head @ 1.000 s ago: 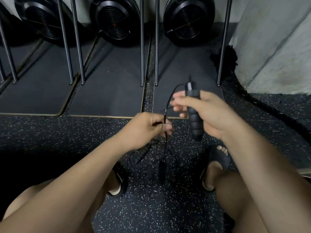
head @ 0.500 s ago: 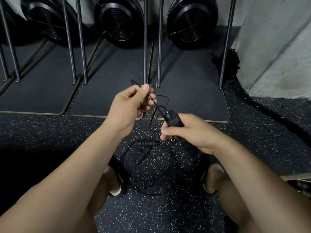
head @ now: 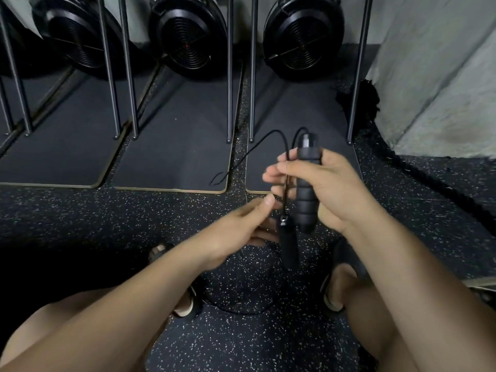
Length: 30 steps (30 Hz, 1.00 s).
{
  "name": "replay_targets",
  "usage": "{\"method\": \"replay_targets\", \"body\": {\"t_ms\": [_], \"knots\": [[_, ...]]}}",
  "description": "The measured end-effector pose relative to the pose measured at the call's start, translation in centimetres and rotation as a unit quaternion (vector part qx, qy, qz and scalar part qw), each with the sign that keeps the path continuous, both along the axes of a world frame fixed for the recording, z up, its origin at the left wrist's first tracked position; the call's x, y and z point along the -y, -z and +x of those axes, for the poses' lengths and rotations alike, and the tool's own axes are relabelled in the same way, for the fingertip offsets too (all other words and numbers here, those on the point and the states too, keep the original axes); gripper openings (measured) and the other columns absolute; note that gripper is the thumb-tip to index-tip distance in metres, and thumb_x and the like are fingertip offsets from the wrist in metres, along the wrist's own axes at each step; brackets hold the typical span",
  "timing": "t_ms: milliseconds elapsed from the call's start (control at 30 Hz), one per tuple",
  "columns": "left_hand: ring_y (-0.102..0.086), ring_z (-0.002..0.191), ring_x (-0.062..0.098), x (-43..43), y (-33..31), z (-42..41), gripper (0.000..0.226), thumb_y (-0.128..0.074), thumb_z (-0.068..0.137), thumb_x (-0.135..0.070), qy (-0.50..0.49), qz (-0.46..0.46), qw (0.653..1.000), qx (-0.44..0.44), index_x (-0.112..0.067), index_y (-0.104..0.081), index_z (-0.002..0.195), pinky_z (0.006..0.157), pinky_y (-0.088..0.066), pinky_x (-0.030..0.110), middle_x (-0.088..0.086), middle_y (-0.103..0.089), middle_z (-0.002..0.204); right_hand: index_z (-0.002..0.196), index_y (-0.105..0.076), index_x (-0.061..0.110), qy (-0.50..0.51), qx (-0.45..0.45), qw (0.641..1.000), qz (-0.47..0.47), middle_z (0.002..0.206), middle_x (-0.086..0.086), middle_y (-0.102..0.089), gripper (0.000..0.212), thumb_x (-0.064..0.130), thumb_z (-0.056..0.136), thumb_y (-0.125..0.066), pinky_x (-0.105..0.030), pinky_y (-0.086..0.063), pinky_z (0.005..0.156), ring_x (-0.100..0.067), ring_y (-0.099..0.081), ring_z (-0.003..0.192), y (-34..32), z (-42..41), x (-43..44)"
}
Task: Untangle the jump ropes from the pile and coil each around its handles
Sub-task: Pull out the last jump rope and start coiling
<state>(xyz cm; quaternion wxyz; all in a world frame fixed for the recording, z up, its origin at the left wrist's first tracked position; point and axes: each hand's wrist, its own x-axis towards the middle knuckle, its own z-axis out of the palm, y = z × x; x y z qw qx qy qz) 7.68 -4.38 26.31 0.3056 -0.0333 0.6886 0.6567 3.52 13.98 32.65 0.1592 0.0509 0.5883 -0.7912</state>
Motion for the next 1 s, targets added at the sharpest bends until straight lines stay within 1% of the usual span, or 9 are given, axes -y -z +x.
{"method": "replay_targets", "body": {"t_ms": [67, 233, 400, 467, 533, 667, 767, 867, 1000], "knots": [[-0.074, 0.114, 0.017, -0.4, 0.4, 0.6, 0.048, -0.054, 0.096, -0.069, 0.046, 0.007, 0.999, -0.018, -0.037, -0.064, 0.131, 0.106, -0.053, 0.041, -0.009, -0.078, 0.117, 0.114, -0.065, -0.001, 0.045, 0.009, 0.999, -0.029, 0.099, -0.022, -0.080, 0.018, -0.004, 0.097, -0.069, -0.037, -0.067, 0.073, -0.036, -0.080, 0.098, -0.3, -0.5, -0.6], [-0.067, 0.123, 0.034, -1.7, 1.7, 1.0, 0.047, -0.084, 0.092, -0.026, 0.084, 0.033, 0.994, -0.067, -0.025, -0.064, 0.134, 0.116, -0.048, 0.053, 0.018, -0.067, 0.128, 0.102, -0.066, 0.003, 0.103, 0.054, 0.989, -0.090, 0.096, -0.019, -0.080, 0.009, -0.005, 0.098, -0.065, -0.030, -0.064, 0.066, -0.030, -0.082, 0.094, -0.4, -1.3, -1.2], [-0.065, 0.103, 0.017, -3.0, 1.9, 1.0, 0.029, -0.081, 0.094, -0.022, 0.044, 0.015, 0.993, -0.106, -0.010, -0.065, 0.115, 0.109, -0.049, 0.053, 0.002, -0.069, 0.107, 0.099, -0.066, 0.003, 0.095, 0.073, 0.987, -0.110, 0.095, -0.019, -0.080, 0.006, -0.002, 0.100, -0.064, -0.031, -0.065, 0.067, -0.030, -0.081, 0.093, 0.0, -1.4, -0.9], [-0.065, 0.101, 0.015, -2.8, 1.7, 0.8, 0.026, -0.079, 0.096, -0.017, 0.032, 0.016, 0.993, -0.109, -0.004, -0.062, 0.111, 0.105, -0.051, 0.042, 0.000, -0.070, 0.105, 0.103, -0.064, 0.004, 0.095, 0.072, 0.987, -0.105, 0.097, -0.021, -0.079, 0.004, 0.005, 0.101, -0.068, -0.038, -0.066, 0.073, -0.034, -0.081, 0.096, 0.0, -1.5, -1.1], [-0.063, 0.097, 0.011, -2.2, 1.3, 0.5, 0.022, -0.078, 0.096, -0.013, 0.016, 0.014, 0.993, -0.119, -0.004, -0.061, 0.106, 0.095, -0.050, 0.028, -0.002, -0.067, 0.101, 0.110, -0.063, 0.005, 0.092, 0.071, 0.992, -0.039, 0.102, -0.022, -0.079, 0.024, 0.025, 0.102, -0.073, -0.046, -0.067, 0.080, -0.038, -0.080, 0.098, 0.1, -1.8, -1.7], [-0.060, 0.092, 0.014, -0.9, 0.3, -0.1, 0.034, -0.077, 0.093, -0.023, -0.047, 0.044, 0.990, -0.122, 0.003, -0.059, 0.105, 0.085, -0.049, 0.031, -0.001, -0.066, 0.096, 0.111, -0.063, 0.016, 0.073, 0.058, 0.981, 0.170, 0.095, -0.010, -0.073, 0.055, 0.068, 0.093, -0.070, -0.053, -0.066, 0.082, -0.031, -0.076, 0.086, 0.8, -2.0, -3.0], [-0.060, 0.095, 0.019, -0.3, -0.4, -0.6, 0.021, -0.075, 0.099, -0.019, -0.090, 0.080, 0.989, -0.085, -0.005, -0.060, 0.103, 0.084, -0.052, 0.035, 0.002, -0.064, 0.097, 0.109, -0.058, 0.020, 0.069, 0.055, 0.988, 0.127, 0.078, -0.011, -0.063, 0.049, 0.065, 0.095, -0.069, -0.054, -0.066, 0.074, -0.026, -0.066, 0.065, 0.8, -1.6, -2.9], [-0.059, 0.090, 0.021, 0.3, -0.9, -1.3, 0.023, -0.080, 0.090, -0.033, -0.124, 0.095, 0.985, -0.069, -0.024, -0.060, 0.095, 0.085, -0.042, 0.045, -0.001, -0.066, 0.095, 0.104, -0.056, 0.033, 0.067, 0.046, 0.979, 0.188, 0.082, -0.007, -0.063, 0.036, 0.068, 0.099, -0.062, -0.040, -0.058, 0.062, -0.022, -0.062, 0.068, 0.7, -1.0, -1.8], [-0.057, 0.085, 0.013, 0.6, -1.1, -1.9, 0.016, -0.080, 0.088, -0.031, -0.158, 0.125, 0.977, -0.065, -0.025, -0.065, 0.088, 0.079, -0.051, 0.034, 0.001, -0.060, 0.092, 0.097, -0.058, 0.025, 0.063, 0.024, 0.979, 0.193, 0.082, -0.006, -0.057, 0.023, 0.047, 0.097, -0.056, -0.042, -0.043, 0.064, -0.023, -0.053, 0.073, 1.9, 0.0, 0.4]]}}
